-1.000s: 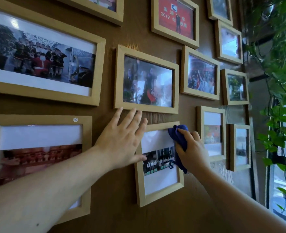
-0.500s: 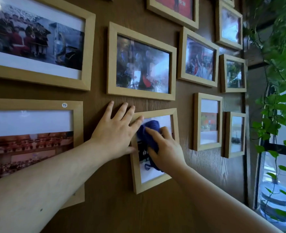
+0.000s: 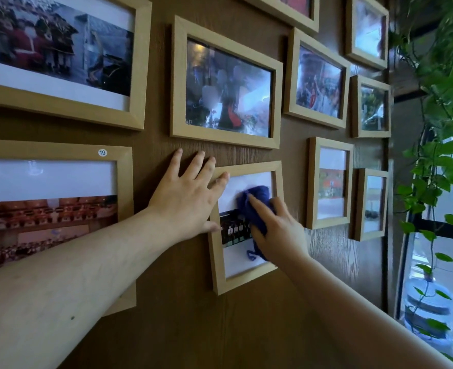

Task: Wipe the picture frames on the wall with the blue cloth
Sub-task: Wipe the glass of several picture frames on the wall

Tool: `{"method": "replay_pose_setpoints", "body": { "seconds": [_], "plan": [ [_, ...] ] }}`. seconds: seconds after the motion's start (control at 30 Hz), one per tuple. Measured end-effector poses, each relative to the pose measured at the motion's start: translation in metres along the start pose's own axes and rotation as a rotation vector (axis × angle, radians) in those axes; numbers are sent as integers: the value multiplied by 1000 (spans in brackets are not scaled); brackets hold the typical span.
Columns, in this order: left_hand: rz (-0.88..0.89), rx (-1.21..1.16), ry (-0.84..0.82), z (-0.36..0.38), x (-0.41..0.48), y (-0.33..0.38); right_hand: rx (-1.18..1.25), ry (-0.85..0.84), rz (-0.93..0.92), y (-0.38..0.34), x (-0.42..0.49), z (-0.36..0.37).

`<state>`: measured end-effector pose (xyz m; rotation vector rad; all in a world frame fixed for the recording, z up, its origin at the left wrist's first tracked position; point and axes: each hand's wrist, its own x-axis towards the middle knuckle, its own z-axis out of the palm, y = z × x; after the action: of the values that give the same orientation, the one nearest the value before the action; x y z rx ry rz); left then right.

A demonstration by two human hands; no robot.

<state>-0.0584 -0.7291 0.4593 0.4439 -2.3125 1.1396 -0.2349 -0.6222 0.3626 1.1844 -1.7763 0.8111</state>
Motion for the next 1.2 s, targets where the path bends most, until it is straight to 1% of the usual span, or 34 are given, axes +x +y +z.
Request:
{"method": "replay_pose_setpoints", "body": {
  "seconds": [0.07, 0.13, 0.2, 0.33, 0.4, 0.53, 0.6, 0.67, 0.73, 0.77, 0.9, 0.93, 1.03, 1.2],
  "plan": [
    [-4, -2, 7, 0, 1, 0, 1, -52, -173, -13, -7, 0],
    [-9, 4, 11, 0, 1, 1, -5, -94, -254, -14, -12, -1],
    [-9, 10, 7, 0, 1, 1, -22, -101, -224, -2, -14, -4],
    [-7, 20, 10, 2, 1, 0, -65, -99, -12, 32, -21, -10],
    [-10, 20, 15, 3, 1, 1, -106, -119, 52, 41, -25, -12],
    [-15, 33, 7, 3, 1, 1, -106, -180, 60, 28, -28, -12],
    [-20, 33, 4, 2, 1, 2, -76, -226, 6, 12, -32, -9],
    [-24, 33, -2, 1, 1, 3, -50, -302, -79, -4, -39, -8],
    [-28, 35, -10, 1, 2, 3, -8, -383, -116, -18, -45, -8],
    [-29, 36, -12, 1, 2, 3, 29, -408, -96, -24, -47, -7],
    [-39, 31, -13, 2, 1, 4, 227, -492, 122, -36, -50, -7],
    [-41, 26, -12, 1, 1, 4, 217, -526, 136, -35, -51, -7],
    [-37, 29, -9, 2, 1, 4, 90, -621, 112, -28, -53, -7],
    [-41, 38, -13, 5, 0, 7, -30, -647, 104, -18, -56, -9]
  ]
}}
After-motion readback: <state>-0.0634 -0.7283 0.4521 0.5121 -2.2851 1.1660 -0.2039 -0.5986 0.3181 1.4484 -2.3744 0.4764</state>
